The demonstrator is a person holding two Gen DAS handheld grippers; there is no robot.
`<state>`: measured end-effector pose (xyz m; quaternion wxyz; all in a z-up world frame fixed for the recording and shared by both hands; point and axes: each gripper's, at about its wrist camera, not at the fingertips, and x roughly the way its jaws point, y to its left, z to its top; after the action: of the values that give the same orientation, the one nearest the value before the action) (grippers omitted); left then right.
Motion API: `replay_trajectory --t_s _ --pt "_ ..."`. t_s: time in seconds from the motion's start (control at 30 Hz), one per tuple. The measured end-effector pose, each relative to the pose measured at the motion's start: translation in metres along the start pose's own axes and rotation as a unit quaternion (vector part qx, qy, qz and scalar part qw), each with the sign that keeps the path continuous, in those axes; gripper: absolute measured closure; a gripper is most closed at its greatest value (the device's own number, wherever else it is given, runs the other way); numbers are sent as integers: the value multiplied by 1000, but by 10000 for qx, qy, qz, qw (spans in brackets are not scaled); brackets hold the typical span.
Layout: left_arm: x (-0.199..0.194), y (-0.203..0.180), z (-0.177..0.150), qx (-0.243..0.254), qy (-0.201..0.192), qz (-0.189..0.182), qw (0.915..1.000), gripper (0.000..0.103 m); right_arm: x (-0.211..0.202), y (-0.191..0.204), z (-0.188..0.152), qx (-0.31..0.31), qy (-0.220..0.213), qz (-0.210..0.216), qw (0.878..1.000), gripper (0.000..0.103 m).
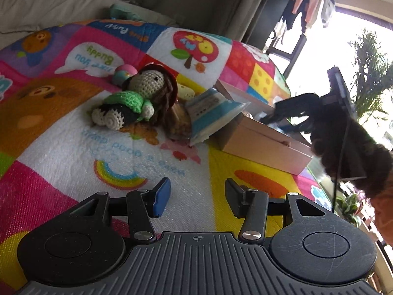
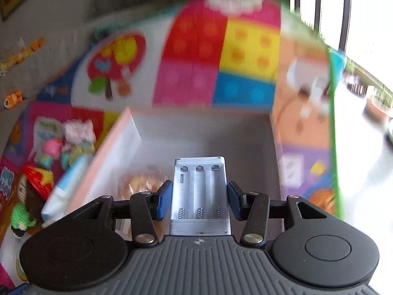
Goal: Organize objects
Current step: 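Drop the bun into the pink box with the left tool while the right tool drops the charger in, then grasp the crocheted doll with the left tool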
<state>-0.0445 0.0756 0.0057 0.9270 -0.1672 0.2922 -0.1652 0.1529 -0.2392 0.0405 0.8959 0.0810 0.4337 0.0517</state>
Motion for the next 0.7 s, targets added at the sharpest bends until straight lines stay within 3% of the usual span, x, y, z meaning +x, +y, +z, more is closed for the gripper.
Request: replay_trajectory --t_s 0.07,0.13,0.27,0.33,0.43,0.53,0.6,0.7 --pt "0 1 0 -27 3 -6 10000 50 5 -3 -4 309 223 427 9984 55" --pt "0 1 1 -35 6 -10 10000 49 -4 -1 -9 303 104 450 9985 54" --pt "1 3 4 -100 90 -34 9999 50 -44 7 -26 -290 -685 144 9971 50" --pt "-2 4 11 -91 81 -17 9999 50 -69 9 -45 -619 -1111 139 9918 40" --pt "-9 0 37 304 -228 329 9987 49 -97 9 -78 -1004 -1494 235 9834 23" --pt "-8 -8 67 920 -524 807 9911 49 -106 11 -113 -1263 -1502 357 9799 17" --pt "8 -9 88 1267 -308 1006 9864 49 -104 11 -134 -1282 -1365 472 9812 13" --pt "45 2 112 1313 288 1113 9847 49 -95 10 -164 -1164 -1119 627 9849 13"
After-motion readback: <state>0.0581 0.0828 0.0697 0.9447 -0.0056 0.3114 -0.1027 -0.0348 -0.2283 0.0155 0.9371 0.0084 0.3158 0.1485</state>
